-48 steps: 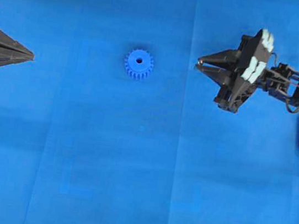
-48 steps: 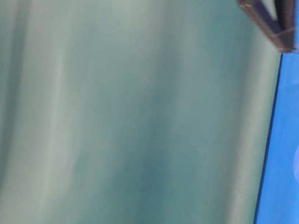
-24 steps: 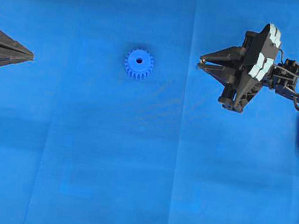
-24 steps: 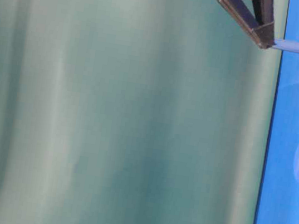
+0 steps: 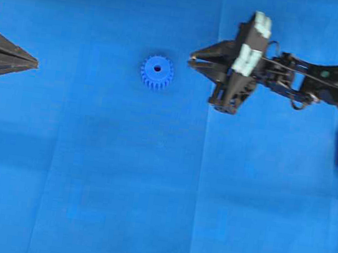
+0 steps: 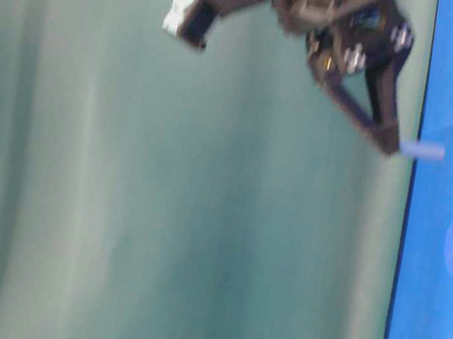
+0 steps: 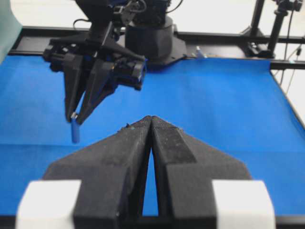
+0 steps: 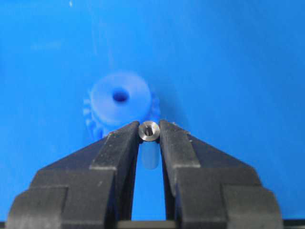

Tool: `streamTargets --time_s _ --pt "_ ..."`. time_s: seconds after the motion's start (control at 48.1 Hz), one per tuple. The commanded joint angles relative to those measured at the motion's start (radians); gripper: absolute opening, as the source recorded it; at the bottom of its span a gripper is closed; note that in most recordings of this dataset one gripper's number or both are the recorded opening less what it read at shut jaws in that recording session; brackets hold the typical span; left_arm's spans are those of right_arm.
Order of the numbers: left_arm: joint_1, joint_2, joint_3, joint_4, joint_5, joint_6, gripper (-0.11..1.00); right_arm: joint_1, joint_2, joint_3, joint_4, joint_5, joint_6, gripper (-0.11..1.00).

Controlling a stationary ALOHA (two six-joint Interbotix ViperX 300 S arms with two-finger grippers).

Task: Insert the shaft placed at a random location into the center hole of the small gear at another random location.
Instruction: 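Lift the shaft and carry it left over the blue gear's center hole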

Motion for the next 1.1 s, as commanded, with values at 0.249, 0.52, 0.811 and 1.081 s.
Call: streamTargets --time_s 0.249,0.52,0.811,1.081 --pt "-0.002 0.003 -0.011 0.000 0.005 -0.002 0.00 0.006 0.086 -0.187 -0.014 0.061 -0.003 0.03" --pt "0.000 0.003 -0.011 0.002 0.003 -0.002 0.00 0.014 0.103 -0.221 -0.011 0.066 0.008 0.03" --pt "0.000 0.003 -0.011 0.000 0.006 -0.002 0.00 0.021 0.112 -0.219 -0.008 0.066 0.012 0.03" --pt "0.000 0.003 -0.011 0.000 0.012 -0.002 0.00 0.029 0.156 -0.221 0.000 0.052 0.015 0.03"
